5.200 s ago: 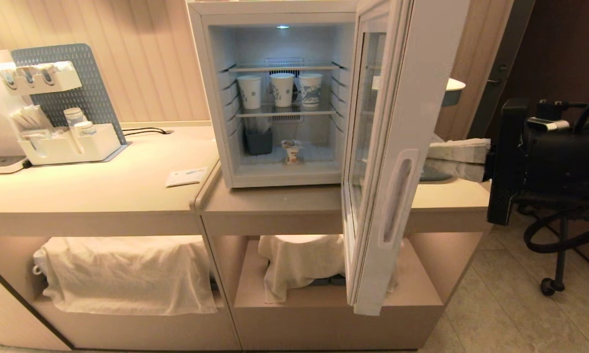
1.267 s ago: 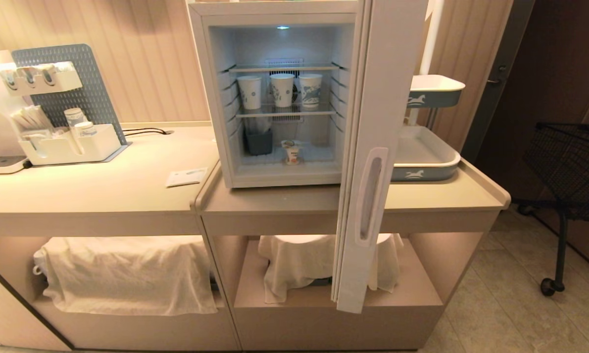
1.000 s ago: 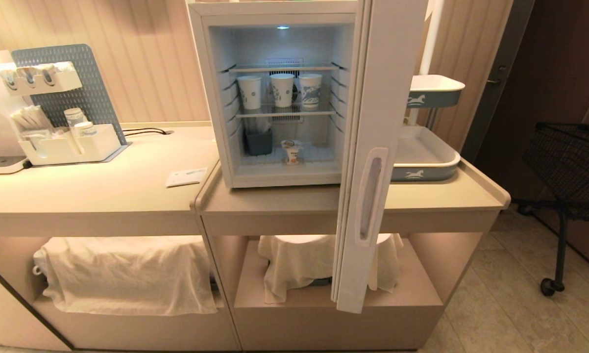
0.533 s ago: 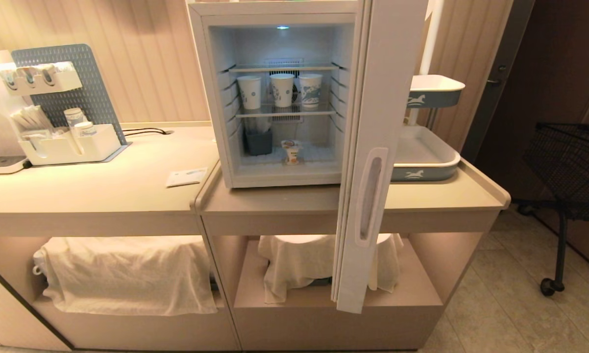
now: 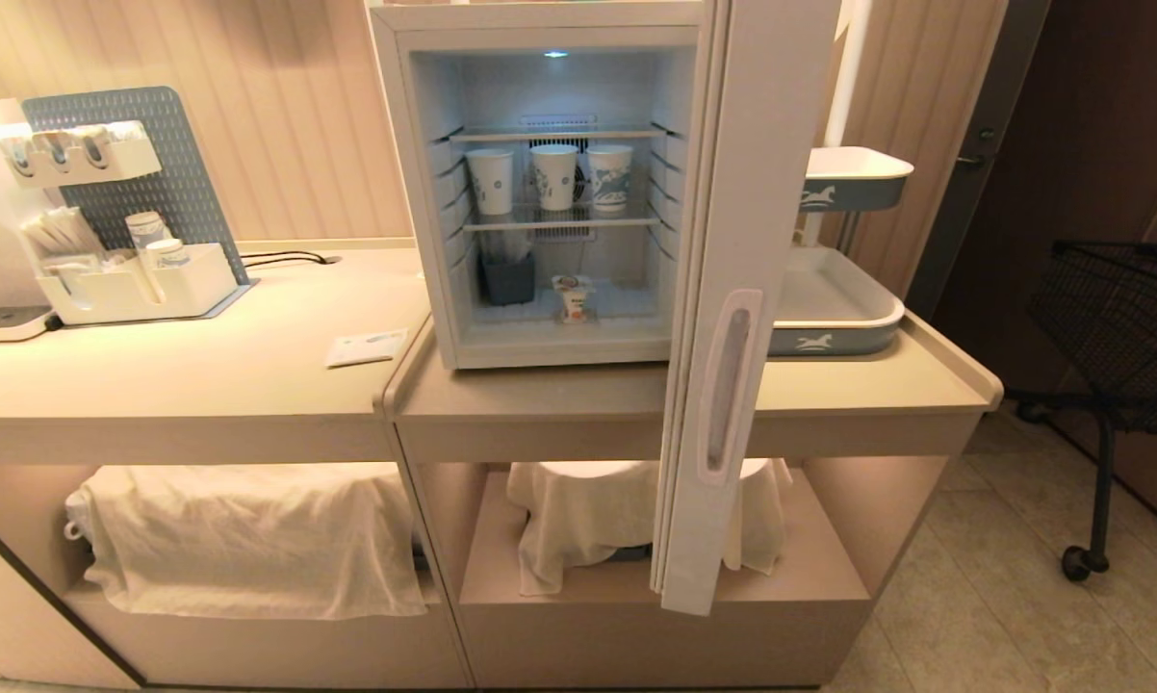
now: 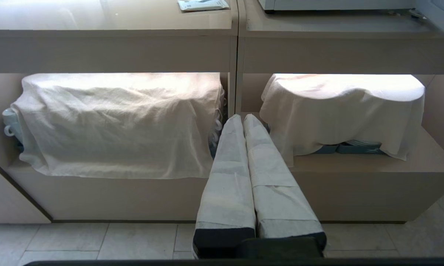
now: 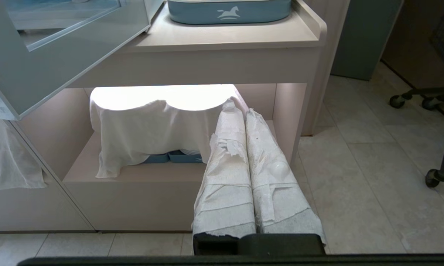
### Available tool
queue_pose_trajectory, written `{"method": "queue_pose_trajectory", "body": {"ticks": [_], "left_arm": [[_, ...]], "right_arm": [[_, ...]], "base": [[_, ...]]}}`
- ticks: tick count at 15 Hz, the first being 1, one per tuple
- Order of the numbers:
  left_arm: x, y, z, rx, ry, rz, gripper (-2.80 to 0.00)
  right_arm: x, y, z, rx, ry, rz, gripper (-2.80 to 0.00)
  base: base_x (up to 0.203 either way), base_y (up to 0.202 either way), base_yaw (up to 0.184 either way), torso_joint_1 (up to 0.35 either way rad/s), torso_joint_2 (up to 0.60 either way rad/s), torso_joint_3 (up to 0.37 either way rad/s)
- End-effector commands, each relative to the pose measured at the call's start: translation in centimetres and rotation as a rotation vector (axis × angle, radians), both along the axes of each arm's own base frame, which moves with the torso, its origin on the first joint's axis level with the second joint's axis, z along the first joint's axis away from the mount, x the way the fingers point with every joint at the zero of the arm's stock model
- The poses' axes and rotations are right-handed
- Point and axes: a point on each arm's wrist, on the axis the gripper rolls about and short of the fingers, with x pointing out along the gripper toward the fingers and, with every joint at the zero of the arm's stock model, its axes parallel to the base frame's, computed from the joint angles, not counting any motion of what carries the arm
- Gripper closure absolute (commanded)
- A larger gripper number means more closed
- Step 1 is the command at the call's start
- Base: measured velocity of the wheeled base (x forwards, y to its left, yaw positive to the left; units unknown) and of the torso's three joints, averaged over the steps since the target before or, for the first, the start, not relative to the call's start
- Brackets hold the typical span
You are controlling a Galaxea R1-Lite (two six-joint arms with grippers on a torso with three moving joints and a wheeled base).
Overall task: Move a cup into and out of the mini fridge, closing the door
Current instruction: Close the freezer door
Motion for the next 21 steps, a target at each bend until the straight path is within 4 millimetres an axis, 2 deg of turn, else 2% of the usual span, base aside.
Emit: {"method": "queue_pose_trajectory", "body": {"ticks": [1,10,21], "left_arm": [[0.01,0.00,-0.02,-0.006,0.001,0.000,0.00],[0.01,0.00,-0.01,-0.003,-0.001,0.000,0.00],[-0.01,0.00,0.03,-0.003,-0.002,0.000,0.00]], "right_arm": [[0.06,0.00,-0.26,-0.005,0.008,0.000,0.00],[0.06,0.00,-0.24,0.006,0.006,-0.002,0.00],[0.07,0.00,-0.24,0.004,0.008,-0.002,0.00]], "base": [[0.000,0.000,0.000,0.000,0.00,0.000],[0.000,0.007,-0.001,0.000,0.00,0.000],[0.000,0.186,-0.001,0.002,0.00,0.002]]}}
